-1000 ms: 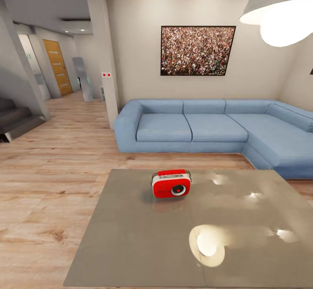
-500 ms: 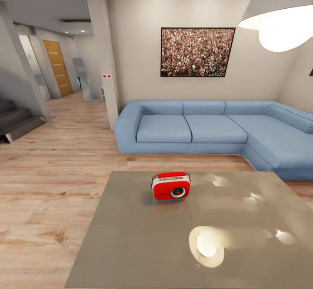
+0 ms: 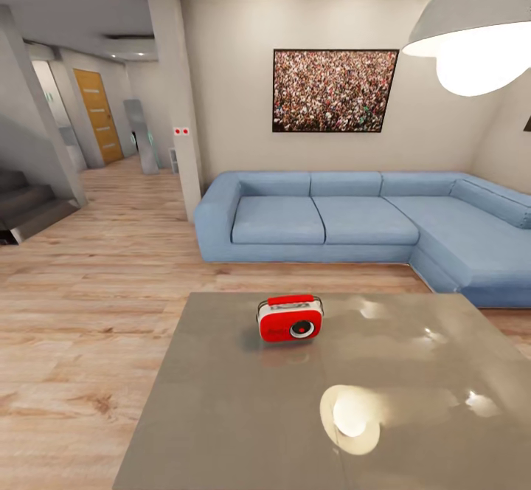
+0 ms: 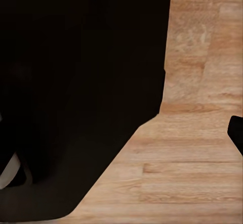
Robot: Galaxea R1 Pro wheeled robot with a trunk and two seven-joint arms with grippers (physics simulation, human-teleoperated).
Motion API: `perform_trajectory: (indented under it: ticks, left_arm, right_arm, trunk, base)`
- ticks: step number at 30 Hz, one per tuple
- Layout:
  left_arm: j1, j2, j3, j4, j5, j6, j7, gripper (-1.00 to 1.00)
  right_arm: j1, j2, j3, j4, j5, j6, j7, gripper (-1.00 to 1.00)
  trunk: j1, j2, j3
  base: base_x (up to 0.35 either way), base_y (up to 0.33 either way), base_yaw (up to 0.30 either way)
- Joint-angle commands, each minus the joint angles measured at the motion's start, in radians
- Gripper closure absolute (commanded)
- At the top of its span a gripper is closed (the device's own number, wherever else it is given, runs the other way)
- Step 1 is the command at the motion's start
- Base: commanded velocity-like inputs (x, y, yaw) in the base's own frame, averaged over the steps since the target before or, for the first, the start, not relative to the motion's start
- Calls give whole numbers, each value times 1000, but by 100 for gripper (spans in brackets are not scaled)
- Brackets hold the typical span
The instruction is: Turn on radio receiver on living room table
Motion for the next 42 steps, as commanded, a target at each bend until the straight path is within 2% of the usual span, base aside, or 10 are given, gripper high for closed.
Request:
perform_trajectory:
  ticks: [1, 15, 42]
  left_arm:
    - [0, 0, 0, 0, 0, 0, 0, -100]
    - [0, 0, 0, 0, 0, 1, 0, -100]
    - [0, 0, 0, 0, 0, 1, 0, -100]
  right_arm:
    - [0, 0, 0, 0, 0, 0, 0, -100]
    - [0, 1, -1, 0, -2, 2, 3, -100]
    - [0, 0, 0, 0, -2, 0, 0, -100]
  trunk:
    - [-4, 7, 3]
    - [-58, 105, 45]
    - [-161, 294, 87]
  base:
    - [0, 0, 0]
    - [0, 0, 0]
    - [0, 0, 0]
